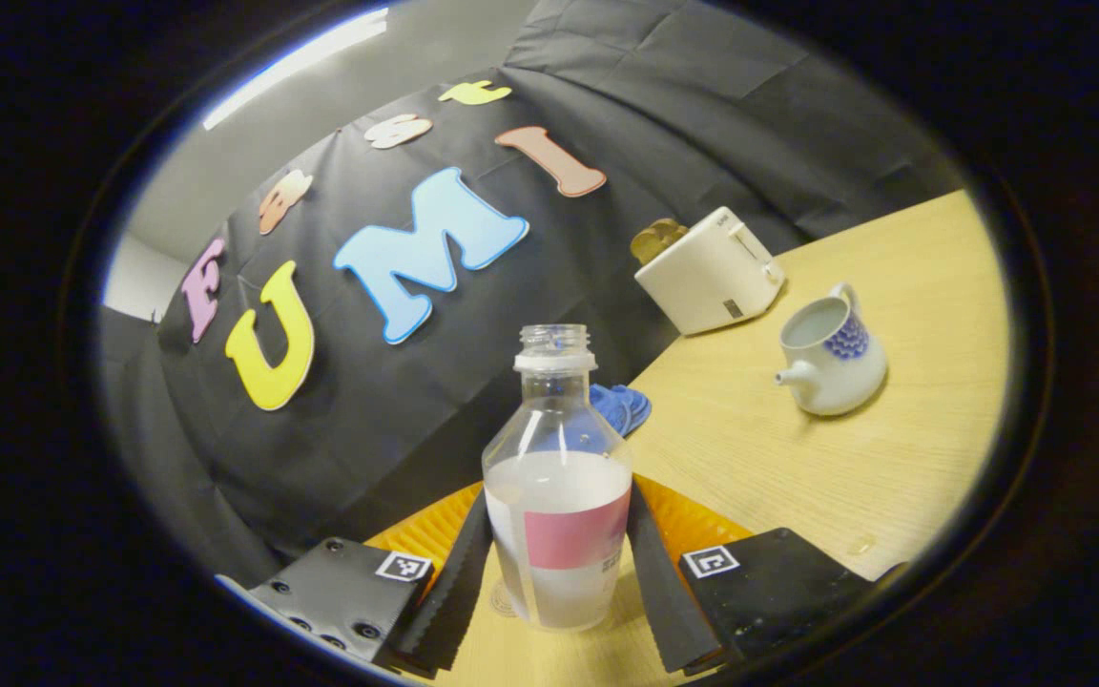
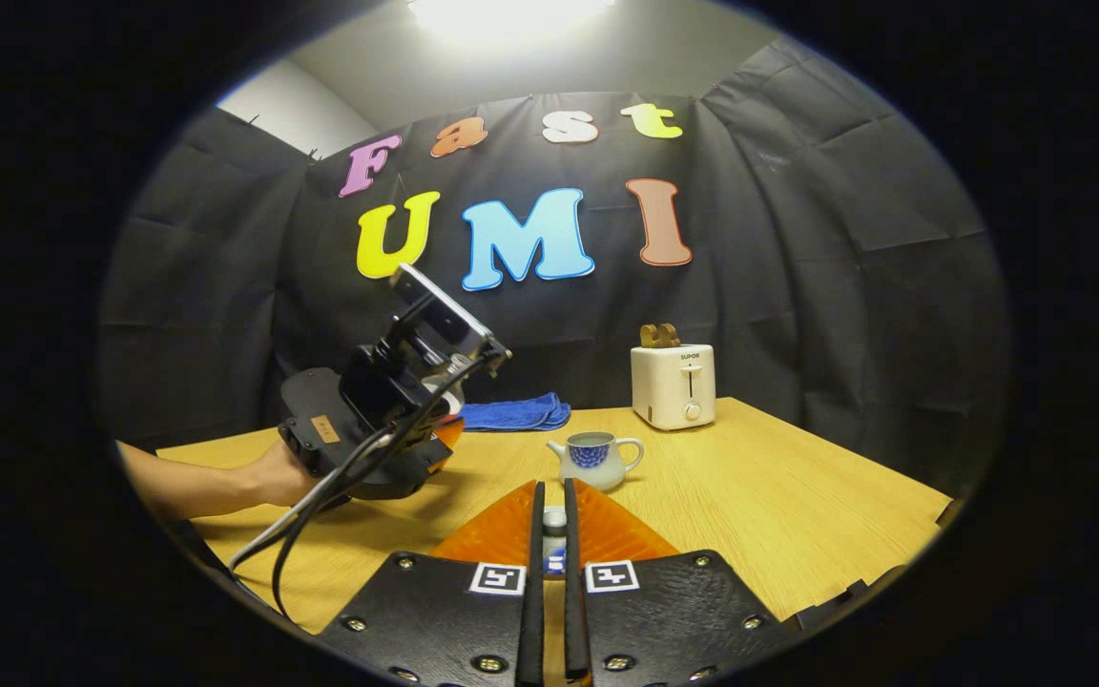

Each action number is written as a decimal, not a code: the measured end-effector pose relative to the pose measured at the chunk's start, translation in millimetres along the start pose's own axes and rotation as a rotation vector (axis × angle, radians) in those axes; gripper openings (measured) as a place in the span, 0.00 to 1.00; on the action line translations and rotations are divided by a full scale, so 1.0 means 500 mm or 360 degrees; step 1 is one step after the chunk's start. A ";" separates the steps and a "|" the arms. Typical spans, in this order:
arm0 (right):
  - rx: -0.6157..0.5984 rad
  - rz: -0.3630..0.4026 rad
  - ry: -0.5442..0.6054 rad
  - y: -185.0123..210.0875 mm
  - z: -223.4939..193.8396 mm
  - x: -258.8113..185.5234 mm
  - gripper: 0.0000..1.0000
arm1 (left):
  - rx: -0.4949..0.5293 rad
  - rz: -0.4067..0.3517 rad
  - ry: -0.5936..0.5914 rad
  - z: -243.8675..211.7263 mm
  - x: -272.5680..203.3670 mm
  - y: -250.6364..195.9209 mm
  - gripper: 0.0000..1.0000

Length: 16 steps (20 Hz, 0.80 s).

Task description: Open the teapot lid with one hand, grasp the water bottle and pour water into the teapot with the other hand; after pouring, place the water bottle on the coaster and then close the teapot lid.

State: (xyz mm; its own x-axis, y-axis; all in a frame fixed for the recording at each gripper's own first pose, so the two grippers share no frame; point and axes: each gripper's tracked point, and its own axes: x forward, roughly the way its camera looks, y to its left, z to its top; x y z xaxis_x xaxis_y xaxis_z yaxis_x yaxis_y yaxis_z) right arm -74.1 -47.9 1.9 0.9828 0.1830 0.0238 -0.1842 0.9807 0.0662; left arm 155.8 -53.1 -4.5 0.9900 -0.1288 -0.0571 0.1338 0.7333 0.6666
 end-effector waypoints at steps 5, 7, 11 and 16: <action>-0.0049 -0.0033 -0.0014 -0.007 0.004 -0.009 0.08 | 0.0397 0.0011 -0.0030 0.037 0.013 -0.023 0.86; -0.0058 -0.0037 -0.0026 -0.006 0.011 -0.016 0.08 | 0.0487 -0.0056 -0.0009 0.036 0.018 -0.050 0.84; -0.0078 -0.0044 -0.0031 -0.006 0.014 -0.018 0.09 | 0.0633 -0.0112 0.0017 0.029 0.043 -0.082 0.85; -0.0056 -0.0038 0.0000 -0.007 0.004 -0.014 0.08 | 0.0835 -0.0136 -0.0010 0.062 0.035 -0.105 0.84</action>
State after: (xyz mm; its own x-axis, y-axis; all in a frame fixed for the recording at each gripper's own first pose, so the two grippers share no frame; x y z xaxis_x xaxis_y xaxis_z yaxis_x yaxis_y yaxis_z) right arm -80.2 -52.6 3.4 0.9870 0.1593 0.0228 -0.1600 0.9866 0.0313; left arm 164.8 -114.9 -17.5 0.9760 -0.1786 -0.1245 0.1728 0.2878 0.9420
